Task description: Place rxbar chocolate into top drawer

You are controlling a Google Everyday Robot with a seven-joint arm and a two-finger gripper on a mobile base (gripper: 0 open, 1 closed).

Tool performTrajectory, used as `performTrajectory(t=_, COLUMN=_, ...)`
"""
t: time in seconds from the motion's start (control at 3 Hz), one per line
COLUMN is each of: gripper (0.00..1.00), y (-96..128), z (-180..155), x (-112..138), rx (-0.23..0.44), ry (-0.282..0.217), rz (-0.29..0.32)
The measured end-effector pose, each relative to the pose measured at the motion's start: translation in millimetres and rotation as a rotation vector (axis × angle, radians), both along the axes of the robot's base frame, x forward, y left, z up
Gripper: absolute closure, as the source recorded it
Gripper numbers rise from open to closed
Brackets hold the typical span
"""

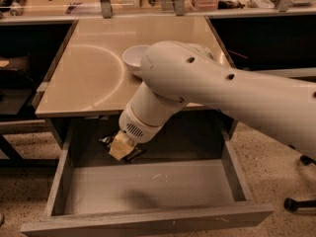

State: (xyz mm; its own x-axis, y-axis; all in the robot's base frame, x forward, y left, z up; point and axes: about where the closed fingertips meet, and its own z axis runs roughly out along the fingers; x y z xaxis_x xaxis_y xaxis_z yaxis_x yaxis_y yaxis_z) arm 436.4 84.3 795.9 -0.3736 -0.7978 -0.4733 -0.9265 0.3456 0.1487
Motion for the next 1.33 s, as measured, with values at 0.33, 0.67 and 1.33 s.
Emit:
performTrajectory(t=0.33, gripper=1.00, y=1.6, z=-6.2, x=-3.2, rx=0.010, ry=0.013, rz=-0.002)
performTrajectory(t=0.67, gripper=1.00, y=-1.5, z=-44.0, x=-7.9, rx=0.043, ry=0.067, rz=-0.063)
performTrajectory(t=1.33, gripper=1.00, y=-9.5, z=-107.6, x=4.0, rx=0.067, ry=0.102, rz=-0.160)
